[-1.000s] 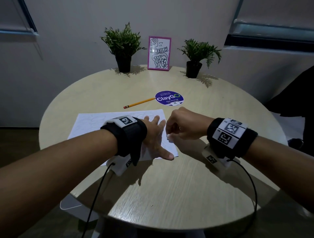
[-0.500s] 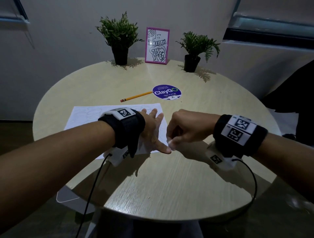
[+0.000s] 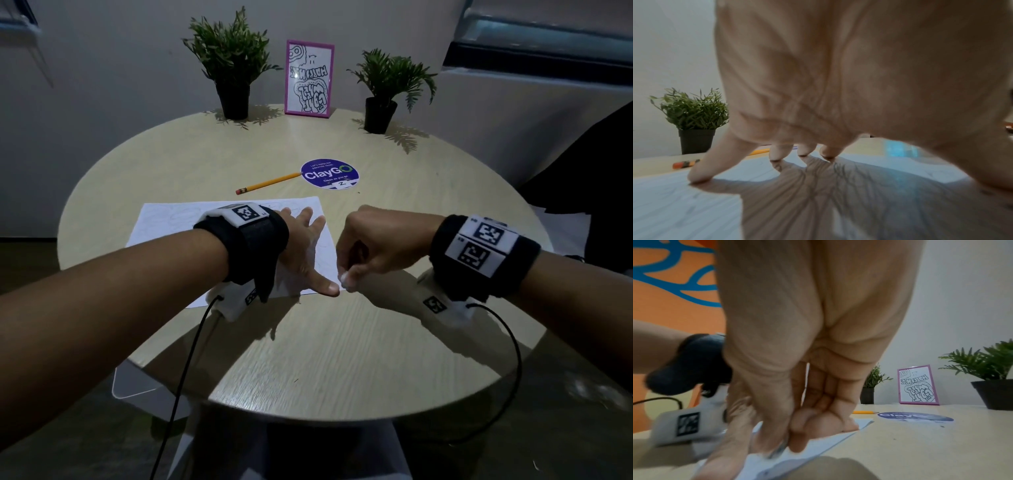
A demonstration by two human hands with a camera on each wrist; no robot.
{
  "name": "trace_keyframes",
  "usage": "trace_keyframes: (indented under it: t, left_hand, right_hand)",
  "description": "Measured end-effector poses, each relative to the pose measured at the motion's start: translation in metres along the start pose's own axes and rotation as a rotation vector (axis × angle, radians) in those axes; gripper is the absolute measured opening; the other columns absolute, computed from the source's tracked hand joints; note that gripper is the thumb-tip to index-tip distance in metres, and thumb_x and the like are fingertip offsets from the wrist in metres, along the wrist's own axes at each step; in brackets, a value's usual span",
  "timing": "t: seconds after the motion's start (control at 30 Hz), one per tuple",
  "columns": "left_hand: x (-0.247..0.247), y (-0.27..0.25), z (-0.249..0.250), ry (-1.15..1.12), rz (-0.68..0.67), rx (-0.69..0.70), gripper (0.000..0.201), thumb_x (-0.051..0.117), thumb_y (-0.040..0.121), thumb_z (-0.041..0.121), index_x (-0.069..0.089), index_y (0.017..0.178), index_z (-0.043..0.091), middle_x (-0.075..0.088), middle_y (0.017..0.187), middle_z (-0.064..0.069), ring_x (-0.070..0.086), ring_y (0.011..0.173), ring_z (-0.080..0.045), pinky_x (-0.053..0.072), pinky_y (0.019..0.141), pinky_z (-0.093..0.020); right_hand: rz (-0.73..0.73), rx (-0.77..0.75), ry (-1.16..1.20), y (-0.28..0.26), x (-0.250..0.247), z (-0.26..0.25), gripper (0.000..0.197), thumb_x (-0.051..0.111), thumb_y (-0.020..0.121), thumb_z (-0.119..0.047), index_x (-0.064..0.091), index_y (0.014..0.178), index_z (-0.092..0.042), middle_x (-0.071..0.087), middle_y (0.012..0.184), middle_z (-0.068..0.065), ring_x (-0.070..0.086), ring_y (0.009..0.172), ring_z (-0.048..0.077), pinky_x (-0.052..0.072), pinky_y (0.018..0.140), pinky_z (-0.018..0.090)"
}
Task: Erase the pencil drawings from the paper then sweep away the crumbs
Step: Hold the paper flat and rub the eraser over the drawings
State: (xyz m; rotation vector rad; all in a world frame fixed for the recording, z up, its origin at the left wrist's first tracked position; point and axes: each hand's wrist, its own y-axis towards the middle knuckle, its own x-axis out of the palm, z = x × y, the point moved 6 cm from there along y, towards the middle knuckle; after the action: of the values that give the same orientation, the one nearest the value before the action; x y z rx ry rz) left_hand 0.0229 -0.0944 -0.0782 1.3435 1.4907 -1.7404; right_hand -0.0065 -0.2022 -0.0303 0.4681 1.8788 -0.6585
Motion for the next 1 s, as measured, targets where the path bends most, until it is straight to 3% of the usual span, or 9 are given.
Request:
trace_keyframes:
  t: [0.13,0.37,0.5,0.57,0.67,0.8,0.93,1.0]
  left_hand:
    - [0.002,-0.002,0.001,-0.004,0.055,0.020,0.138,0.058,0.058,0.092,-0.012,0.157,0.025,-0.008,0.166,-0.009,0.000,0.151,-0.042,0.017,0.116,-0.061]
    - [-0.002,-0.002,-0.002,0.005,-0.060,-0.006,0.141,0.057,0.059,0.091,-0.020,0.156,0.022,-0.022,0.164,-0.005,-0.013,0.151,-0.038,0.009,0.119,-0.062]
    - [-0.004,-0.004,0.000,0.009,-0.056,0.003,0.139,0.057,0.061,0.090,-0.019,0.156,0.023,-0.020,0.165,-0.005,-0.011,0.151,-0.038,0.010,0.118,-0.061]
    - [-0.004,-0.005,0.000,-0.001,-0.058,0.003,0.139,0.057,0.061,0.089,-0.019,0.156,0.023,-0.020,0.165,-0.006,-0.012,0.151,-0.038,0.008,0.118,-0.061]
    - [-0.003,-0.004,0.000,0.012,-0.061,-0.003,0.139,0.057,0.061,0.090,-0.019,0.156,0.022,-0.021,0.164,-0.006,-0.012,0.151,-0.039,0.008,0.119,-0.061]
    - [-0.003,-0.004,0.000,0.014,-0.069,-0.005,0.140,0.056,0.060,0.091,-0.020,0.156,0.022,-0.022,0.164,-0.005,-0.012,0.151,-0.038,0.009,0.119,-0.061]
    - [-0.003,-0.003,-0.001,0.018,-0.057,0.006,0.141,0.056,0.058,0.092,-0.020,0.156,0.024,-0.020,0.165,-0.005,-0.010,0.151,-0.038,0.012,0.118,-0.061]
    - [-0.002,-0.003,-0.002,0.017,-0.058,0.007,0.140,0.055,0.058,0.092,-0.020,0.156,0.025,-0.021,0.165,-0.003,-0.010,0.152,-0.037,0.012,0.118,-0.061]
  right_hand:
    - [0.147,0.014,-0.028,0.015,-0.007,0.005,0.008,0.079,0.084,-0.025,0.080,0.088,-0.018,0.074,0.076,-0.012,0.063,0.068,-0.006,0.042,0.062,0.007]
    - [-0.051,0.025,0.076,-0.010,0.006,0.001,0.007,0.079,0.086,-0.025,0.080,0.090,-0.020,0.075,0.077,-0.016,0.068,0.071,-0.004,0.045,0.065,0.008]
    - [0.170,0.045,0.013,0.008,-0.013,0.011,0.010,0.080,0.084,-0.027,0.080,0.088,-0.018,0.075,0.076,-0.013,0.066,0.069,-0.004,0.044,0.064,0.010]
    - [0.204,0.069,-0.010,0.015,-0.012,0.015,0.009,0.080,0.084,-0.026,0.080,0.087,-0.018,0.075,0.076,-0.012,0.066,0.069,-0.003,0.048,0.065,0.014]
    - [0.135,0.040,0.008,0.005,-0.001,0.006,0.006,0.080,0.083,-0.024,0.080,0.085,-0.018,0.075,0.075,-0.013,0.066,0.069,-0.003,0.046,0.064,0.010]
    - [-0.090,0.011,0.072,-0.010,0.008,-0.008,0.005,0.079,0.084,-0.021,0.081,0.088,-0.018,0.076,0.077,-0.015,0.069,0.071,-0.005,0.046,0.064,0.009]
    - [0.193,0.055,-0.076,0.016,-0.024,0.012,0.008,0.080,0.083,-0.025,0.082,0.087,-0.019,0.075,0.075,-0.009,0.064,0.065,0.003,0.043,0.062,0.014]
    - [0.259,0.117,-0.110,0.030,-0.033,0.024,0.011,0.079,0.084,-0.027,0.082,0.088,-0.016,0.075,0.076,-0.006,0.062,0.063,0.003,0.041,0.062,0.015]
